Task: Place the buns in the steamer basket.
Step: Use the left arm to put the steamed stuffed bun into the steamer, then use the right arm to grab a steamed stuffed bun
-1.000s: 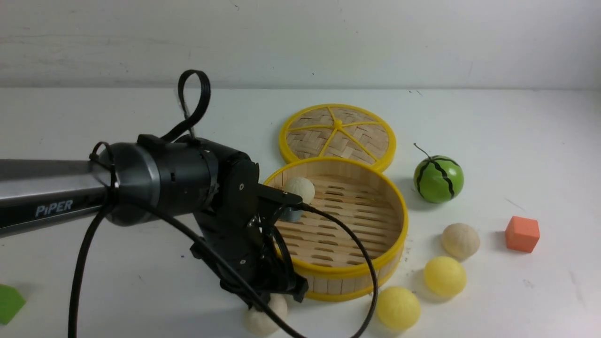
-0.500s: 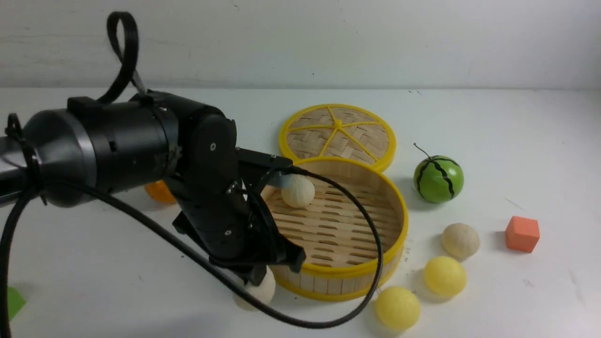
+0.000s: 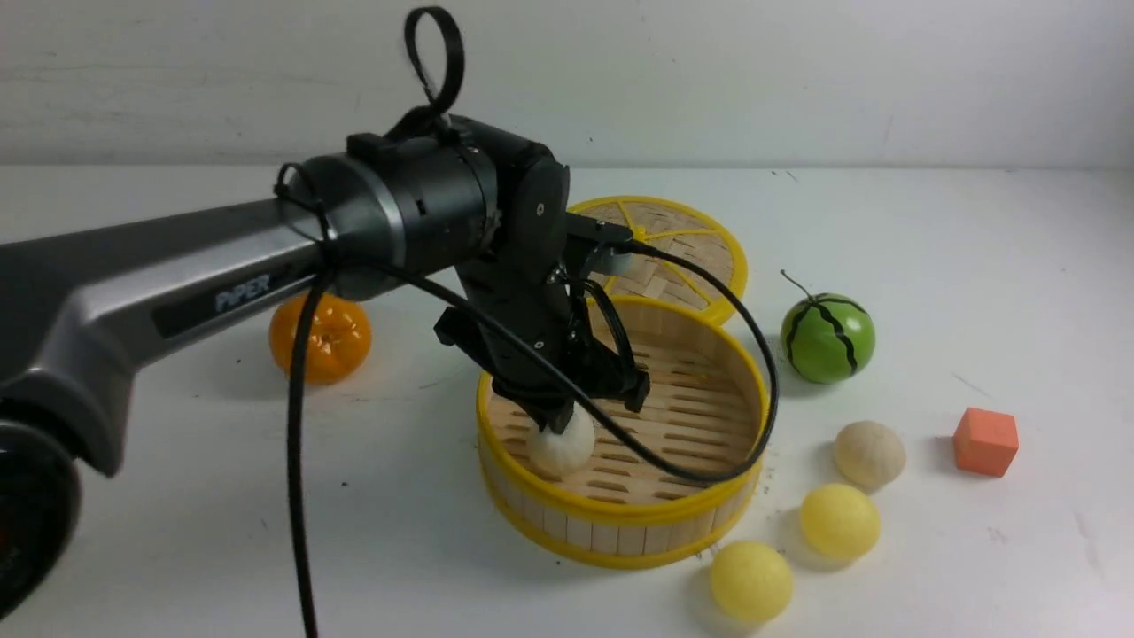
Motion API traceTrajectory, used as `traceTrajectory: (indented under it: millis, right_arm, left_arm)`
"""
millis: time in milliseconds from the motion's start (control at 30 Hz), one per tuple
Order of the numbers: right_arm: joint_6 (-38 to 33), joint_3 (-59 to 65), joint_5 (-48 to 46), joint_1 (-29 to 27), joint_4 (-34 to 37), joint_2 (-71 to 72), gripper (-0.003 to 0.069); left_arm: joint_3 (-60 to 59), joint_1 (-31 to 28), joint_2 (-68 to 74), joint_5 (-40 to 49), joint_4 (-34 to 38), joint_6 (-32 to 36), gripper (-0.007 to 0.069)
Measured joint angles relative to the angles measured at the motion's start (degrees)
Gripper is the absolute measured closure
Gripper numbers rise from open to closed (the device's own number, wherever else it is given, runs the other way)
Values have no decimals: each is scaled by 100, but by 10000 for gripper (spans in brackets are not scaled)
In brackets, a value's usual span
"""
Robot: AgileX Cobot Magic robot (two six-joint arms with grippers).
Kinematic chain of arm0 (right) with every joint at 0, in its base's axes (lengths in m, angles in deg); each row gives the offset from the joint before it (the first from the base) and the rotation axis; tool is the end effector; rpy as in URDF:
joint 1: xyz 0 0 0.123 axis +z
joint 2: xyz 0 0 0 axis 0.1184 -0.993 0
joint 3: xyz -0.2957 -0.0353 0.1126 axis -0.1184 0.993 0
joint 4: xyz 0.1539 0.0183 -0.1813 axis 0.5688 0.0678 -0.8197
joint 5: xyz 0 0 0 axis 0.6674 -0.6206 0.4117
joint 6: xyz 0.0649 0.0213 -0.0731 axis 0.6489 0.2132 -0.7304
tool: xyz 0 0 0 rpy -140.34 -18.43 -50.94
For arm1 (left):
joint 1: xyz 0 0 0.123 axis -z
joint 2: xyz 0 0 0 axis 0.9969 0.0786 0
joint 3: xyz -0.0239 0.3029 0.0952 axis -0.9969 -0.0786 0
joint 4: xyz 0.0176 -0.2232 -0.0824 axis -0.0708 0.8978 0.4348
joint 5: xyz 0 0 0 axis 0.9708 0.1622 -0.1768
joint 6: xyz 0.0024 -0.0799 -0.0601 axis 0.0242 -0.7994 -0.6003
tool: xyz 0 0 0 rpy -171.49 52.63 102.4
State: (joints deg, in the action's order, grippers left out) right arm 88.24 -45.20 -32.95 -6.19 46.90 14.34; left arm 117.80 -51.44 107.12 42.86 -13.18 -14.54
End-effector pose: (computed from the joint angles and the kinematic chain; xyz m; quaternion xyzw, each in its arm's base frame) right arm 0.0138 0.0007 0.1697 0.0545 0.8054 0.0500 0.5882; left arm 0.3751 -0.2503 0.2523 0.2267 0.9572 -0.0511 0.1727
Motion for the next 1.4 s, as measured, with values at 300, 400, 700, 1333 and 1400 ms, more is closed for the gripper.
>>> traceTrajectory:
  millis: [300,400,700,1333,1400]
  right_arm:
    - [0,0,0,0,0,0,419]
    - [0,0,0,0,0,0,419]
    - [0,0,0,0,0,0,419]
    - [0,0,5,0,-143,0,419]
    - [0,0,5,0,-328,0,419]
  left_arm:
    - [560,0,226,466,-217,-164,270]
    - [849,8,112,994,-181,-237,169]
    - [572,67,-1833,1516,-108,-328,564]
    - [-6750,67,-8792,-3308,312,-355,638]
    - [-7404,67,-9264,-3801,447,-361,638]
